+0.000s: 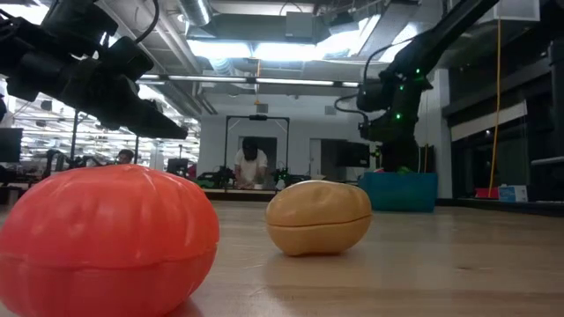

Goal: Pick and placing Produce into tupperware
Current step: Put the green peas into the blue bin, then put the pink peach into the blue bin

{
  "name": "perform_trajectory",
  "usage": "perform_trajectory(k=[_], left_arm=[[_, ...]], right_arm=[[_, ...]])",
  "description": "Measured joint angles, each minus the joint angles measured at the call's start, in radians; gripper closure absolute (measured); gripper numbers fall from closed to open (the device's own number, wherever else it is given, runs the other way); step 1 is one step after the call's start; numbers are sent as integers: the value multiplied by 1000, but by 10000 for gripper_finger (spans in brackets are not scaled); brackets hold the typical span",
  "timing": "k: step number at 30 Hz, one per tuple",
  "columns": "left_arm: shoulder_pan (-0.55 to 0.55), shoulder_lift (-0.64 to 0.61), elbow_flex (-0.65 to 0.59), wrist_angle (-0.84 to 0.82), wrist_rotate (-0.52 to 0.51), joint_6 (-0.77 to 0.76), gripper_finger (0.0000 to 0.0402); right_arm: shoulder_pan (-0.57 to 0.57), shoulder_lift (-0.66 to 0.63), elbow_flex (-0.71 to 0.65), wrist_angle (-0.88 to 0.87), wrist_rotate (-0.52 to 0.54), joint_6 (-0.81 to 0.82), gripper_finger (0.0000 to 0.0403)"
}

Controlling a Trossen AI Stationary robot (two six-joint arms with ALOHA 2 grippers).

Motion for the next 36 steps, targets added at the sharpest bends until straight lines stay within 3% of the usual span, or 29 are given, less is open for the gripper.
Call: perform_trajectory(k=[5,11,14,21,26,31,36], left_arm=[[0,0,0,0,0,25,115],[0,0,0,1,0,27,115],[0,0,0,1,0,27,115],[0,0,0,4,-26,26,115],[0,0,0,8,-70,26,115],[0,-5,0,9,-68,27,115],[-2,-28,17,-33,66,50,115]], right_arm=[[-7,16,0,2,-22,1,273],[-6,16,0,3,-22,5,187],[-6,16,0,3,-22,6,162],[-6,-8,0,-15,-22,88,149],[14,-131,0,-53,-20,114,148],[100,-337,-38,-6,-7,182,148],[246,-528,-146,132,37,304,147]])
